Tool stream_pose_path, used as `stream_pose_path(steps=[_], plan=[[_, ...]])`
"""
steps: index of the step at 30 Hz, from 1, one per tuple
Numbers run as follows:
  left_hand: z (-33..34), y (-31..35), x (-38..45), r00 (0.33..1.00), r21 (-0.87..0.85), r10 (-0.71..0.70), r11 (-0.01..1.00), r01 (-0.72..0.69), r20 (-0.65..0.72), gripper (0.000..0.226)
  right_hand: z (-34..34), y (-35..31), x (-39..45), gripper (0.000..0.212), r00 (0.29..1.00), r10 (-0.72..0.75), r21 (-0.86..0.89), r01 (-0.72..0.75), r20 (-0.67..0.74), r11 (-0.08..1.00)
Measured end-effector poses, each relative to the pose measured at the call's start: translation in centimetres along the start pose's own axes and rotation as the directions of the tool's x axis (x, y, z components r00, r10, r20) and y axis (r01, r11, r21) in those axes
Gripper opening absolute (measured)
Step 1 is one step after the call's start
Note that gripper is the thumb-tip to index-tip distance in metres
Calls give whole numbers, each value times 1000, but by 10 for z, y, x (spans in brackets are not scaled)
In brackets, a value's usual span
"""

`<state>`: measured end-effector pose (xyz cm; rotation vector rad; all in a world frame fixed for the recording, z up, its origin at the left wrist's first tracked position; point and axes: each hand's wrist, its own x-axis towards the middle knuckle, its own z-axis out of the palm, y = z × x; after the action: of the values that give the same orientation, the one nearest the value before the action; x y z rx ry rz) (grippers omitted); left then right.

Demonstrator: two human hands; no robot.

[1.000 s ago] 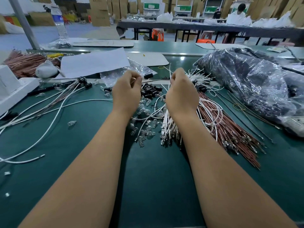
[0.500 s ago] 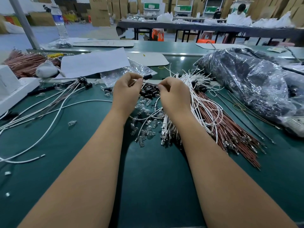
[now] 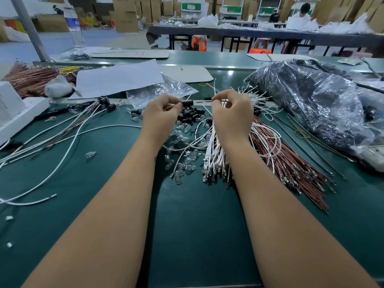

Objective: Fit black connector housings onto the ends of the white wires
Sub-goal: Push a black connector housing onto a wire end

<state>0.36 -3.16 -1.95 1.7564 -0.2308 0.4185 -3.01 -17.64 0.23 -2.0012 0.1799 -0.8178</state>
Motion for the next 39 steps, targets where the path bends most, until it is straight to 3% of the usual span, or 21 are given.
stream_pose_path(steps=[8, 12, 15, 24, 26, 28, 31, 34, 36, 38, 39], plan=[[6, 3, -3, 999, 30, 1, 1000, -2, 47, 15, 8, 4, -2, 16, 979, -156, -120, 172, 130, 978], [7, 4, -3, 999, 54, -9, 998, 6, 44, 15, 10, 3, -3, 30, 964, -196, -52, 208, 179, 977], [7, 6, -3, 999, 75, 15, 997, -19, 53, 9, 10, 2, -4, 28, 951, -239, -17, 247, 196, 969], [9, 10, -4, 987, 355, 126, 922, -155, 102, 10, 12, 2, -5, 20, 914, -281, -133, 330, 293, 934], [8, 10, -3, 985, 441, 156, 881, -173, 76, 13, 12, 4, -4, 17, 930, -268, -218, 325, 252, 920], [3, 8, -1, 983, 615, 181, 779, -125, -29, 19, 11, 7, -1, 15, 953, -237, -300, 286, 191, 910], [-8, 3, 1, 957, 810, 145, 573, 127, -253, 16, 9, 10, 2, 12, 974, -175, -355, 215, 141, 910], [-12, 1, 0, 944, 843, 43, 465, 271, -328, 20, 10, 10, 0, 13, 967, -182, -350, 235, 177, 907], [-11, 2, 0, 957, 815, 81, 548, 190, -277, 28, 10, 9, -1, 14, 960, -196, -314, 253, 200, 915], [-7, 6, -1, 974, 705, 199, 706, -67, -108, 36, 10, 7, -2, 15, 948, -210, -242, 267, 238, 933], [-4, 8, -3, 964, 641, 265, 739, -207, 5, 39, 10, 6, -3, 15, 939, -222, -195, 277, 263, 941]])
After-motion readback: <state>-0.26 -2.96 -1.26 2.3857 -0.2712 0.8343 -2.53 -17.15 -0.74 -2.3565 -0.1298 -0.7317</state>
